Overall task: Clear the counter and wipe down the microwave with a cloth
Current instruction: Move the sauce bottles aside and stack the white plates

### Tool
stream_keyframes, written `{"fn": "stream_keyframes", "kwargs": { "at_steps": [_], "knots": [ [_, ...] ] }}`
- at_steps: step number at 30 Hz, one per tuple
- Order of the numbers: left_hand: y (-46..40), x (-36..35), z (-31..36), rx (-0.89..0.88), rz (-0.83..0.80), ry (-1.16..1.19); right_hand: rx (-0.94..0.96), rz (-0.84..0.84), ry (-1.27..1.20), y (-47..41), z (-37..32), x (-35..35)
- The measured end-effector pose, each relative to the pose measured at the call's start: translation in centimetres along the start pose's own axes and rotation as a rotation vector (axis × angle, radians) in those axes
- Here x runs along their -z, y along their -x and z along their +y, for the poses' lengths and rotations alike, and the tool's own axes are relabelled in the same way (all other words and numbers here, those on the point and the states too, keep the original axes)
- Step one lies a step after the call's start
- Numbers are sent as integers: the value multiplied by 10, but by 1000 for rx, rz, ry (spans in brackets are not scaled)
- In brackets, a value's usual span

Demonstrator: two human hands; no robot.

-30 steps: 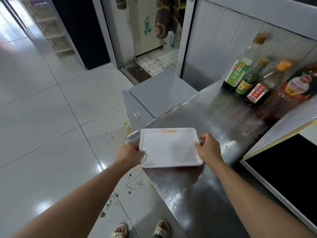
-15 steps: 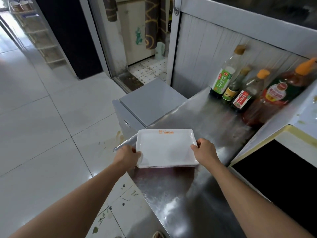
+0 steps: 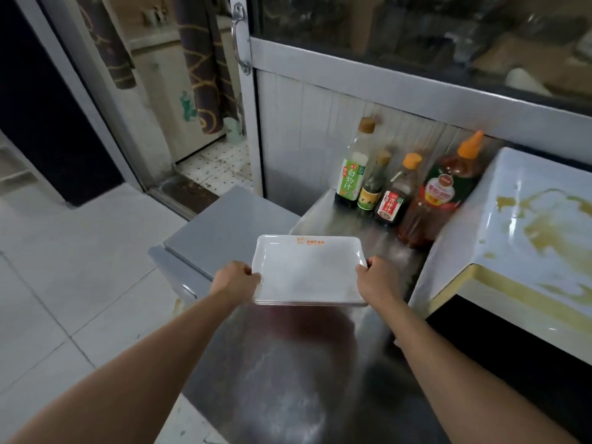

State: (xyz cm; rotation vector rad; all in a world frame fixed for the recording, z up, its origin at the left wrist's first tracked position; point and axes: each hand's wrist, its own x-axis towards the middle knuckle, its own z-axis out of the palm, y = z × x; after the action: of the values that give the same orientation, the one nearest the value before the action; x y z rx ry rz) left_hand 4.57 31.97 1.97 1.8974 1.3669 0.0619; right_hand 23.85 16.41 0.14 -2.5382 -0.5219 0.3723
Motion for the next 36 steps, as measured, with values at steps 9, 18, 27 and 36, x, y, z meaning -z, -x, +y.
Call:
{"fn": "stream_keyframes", "kwargs": {
  "at_steps": [9, 18, 27, 36],
  "knots": [
    [-101, -9, 45, -145, -107, -76, -188, 113, -32, -49, -12, -11],
    [-191, -36, 85, -258, -173, -150, -370, 168, -70, -98, -12, -33],
    [-242, -63, 105, -350, -195, -154, -454, 218, -63, -128, -7, -47],
    [-250, -74, 111, -363, -186, -124, -439, 269, -78, -141, -3, -46]
  ]
}}
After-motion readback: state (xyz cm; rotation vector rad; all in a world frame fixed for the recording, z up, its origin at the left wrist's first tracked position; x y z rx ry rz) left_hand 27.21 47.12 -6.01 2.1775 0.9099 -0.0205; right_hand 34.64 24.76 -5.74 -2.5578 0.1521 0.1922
